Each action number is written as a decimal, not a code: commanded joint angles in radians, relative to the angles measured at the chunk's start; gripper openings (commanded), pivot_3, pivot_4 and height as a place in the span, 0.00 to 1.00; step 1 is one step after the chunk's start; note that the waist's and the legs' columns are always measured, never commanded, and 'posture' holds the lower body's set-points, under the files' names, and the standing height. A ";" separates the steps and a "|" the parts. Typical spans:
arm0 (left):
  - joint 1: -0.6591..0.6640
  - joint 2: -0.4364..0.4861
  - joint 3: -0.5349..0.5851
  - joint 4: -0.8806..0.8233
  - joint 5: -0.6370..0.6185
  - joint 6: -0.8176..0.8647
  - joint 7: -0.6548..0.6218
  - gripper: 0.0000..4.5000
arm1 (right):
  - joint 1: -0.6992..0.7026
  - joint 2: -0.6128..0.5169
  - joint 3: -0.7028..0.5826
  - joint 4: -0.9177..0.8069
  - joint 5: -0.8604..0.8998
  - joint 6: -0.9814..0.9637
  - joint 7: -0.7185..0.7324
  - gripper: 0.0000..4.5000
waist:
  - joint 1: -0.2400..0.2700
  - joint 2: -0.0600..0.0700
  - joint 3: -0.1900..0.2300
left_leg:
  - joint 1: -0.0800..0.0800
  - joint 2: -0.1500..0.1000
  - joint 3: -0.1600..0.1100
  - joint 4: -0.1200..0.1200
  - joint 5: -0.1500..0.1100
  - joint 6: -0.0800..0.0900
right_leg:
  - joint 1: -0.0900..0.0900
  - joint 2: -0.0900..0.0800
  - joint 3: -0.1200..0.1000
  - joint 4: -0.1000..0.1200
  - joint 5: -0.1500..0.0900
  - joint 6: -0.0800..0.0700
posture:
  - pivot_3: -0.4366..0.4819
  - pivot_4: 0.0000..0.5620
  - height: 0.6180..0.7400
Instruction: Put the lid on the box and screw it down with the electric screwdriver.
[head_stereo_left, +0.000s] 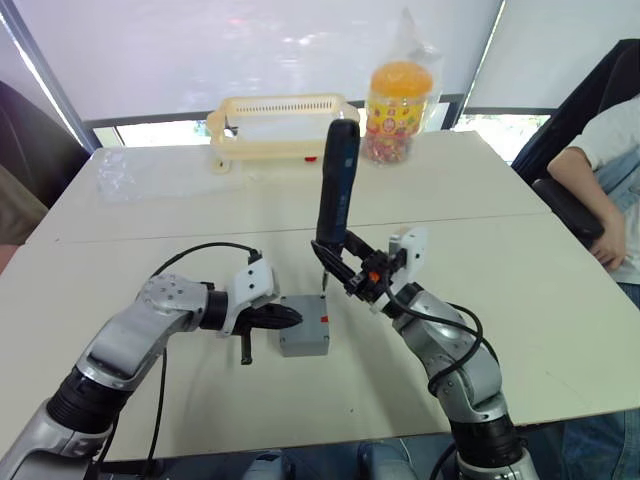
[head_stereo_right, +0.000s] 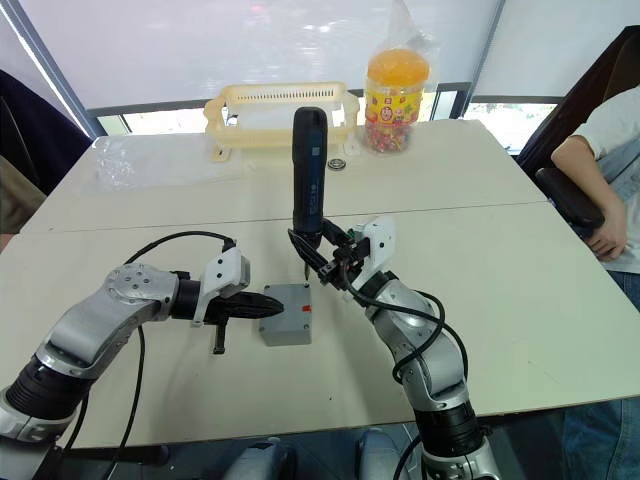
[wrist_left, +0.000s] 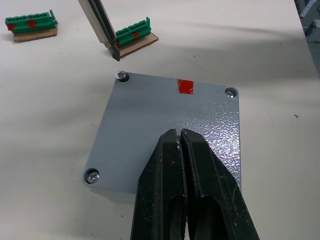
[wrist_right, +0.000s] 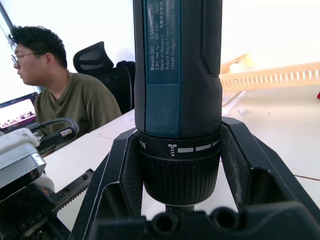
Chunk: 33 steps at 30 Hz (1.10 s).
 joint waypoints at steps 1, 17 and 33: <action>0.019 0.013 -0.015 0.006 0.012 0.017 -0.002 0.01 | -0.013 0.019 0.005 -0.029 -0.001 -0.050 0.008 0.40 | 0.000 0.000 0.000 | 0.000 0.000 0.000 0.000 0.000 0.000 | 0.000 0.000 0.000 0.000 0.000 0.000 | 0.48 0.27 1.00; 0.011 0.003 -0.016 0.003 0.010 0.026 0.010 0.01 | 0.007 0.008 0.018 0.012 -0.039 -0.082 0.027 0.40 | 0.000 0.000 0.000 | 0.000 0.000 0.000 0.000 0.000 0.000 | 0.000 0.000 0.000 0.000 0.000 0.000 | 0.48 0.27 1.00; 0.012 0.004 -0.012 -0.001 0.007 0.032 0.011 0.01 | -0.029 0.032 -0.024 -0.045 0.018 -0.035 -0.013 0.40 | 0.000 0.000 0.000 | 0.001 0.000 0.000 0.000 0.000 0.000 | 0.001 0.000 0.000 0.000 0.000 0.000 | 0.48 0.27 1.00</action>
